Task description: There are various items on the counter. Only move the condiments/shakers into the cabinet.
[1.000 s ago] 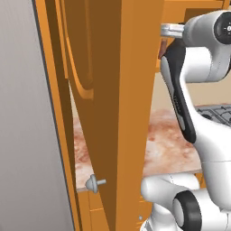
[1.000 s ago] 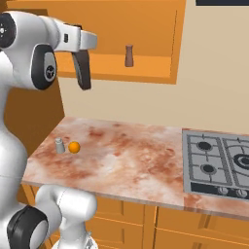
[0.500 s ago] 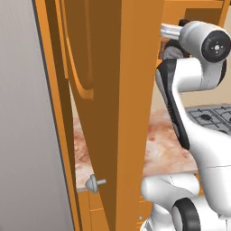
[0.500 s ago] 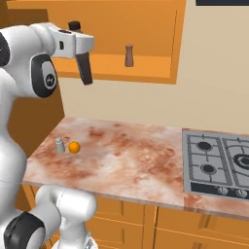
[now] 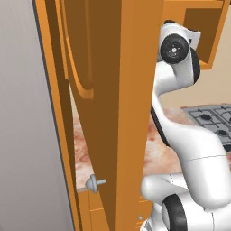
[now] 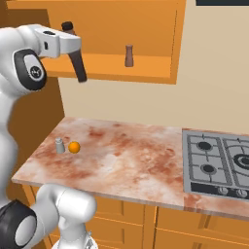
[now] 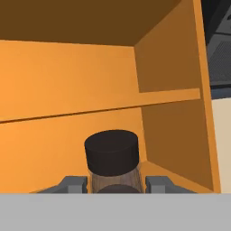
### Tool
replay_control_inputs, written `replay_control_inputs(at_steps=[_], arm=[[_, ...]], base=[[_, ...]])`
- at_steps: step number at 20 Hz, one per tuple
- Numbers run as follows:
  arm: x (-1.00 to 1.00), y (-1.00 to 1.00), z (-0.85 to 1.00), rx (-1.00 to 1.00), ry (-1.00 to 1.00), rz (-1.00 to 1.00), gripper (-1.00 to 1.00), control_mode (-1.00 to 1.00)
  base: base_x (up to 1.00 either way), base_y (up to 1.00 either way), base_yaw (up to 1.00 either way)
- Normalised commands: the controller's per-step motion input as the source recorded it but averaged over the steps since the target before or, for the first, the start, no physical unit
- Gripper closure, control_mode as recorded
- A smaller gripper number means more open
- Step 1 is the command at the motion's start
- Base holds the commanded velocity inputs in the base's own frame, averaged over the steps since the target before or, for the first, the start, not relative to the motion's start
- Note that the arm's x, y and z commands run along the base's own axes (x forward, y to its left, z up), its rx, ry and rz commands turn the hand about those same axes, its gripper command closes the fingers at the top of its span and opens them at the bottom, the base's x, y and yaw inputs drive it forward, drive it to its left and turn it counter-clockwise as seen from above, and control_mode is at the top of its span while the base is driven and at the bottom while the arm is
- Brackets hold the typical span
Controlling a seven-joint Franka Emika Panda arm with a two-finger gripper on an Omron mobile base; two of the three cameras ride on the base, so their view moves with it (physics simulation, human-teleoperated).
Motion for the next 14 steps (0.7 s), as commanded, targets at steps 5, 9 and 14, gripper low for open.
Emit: replay_control_inputs(at_steps=[5, 9, 14], arm=[[0.61, 0.02, 0.0, 0.0, 0.06, -0.08, 1.0, -1.0], [0.63, 0.0, 0.0, 0.0, 0.04, -0.12, 1.0, -1.0], [0.44, 0.0, 0.0, 0.0, 0.0, -0.09, 1.0, -1.0]], base=[[0.0, 0.0, 0.0], [0.0, 0.0, 0.0], [0.0, 0.0, 0.0]])
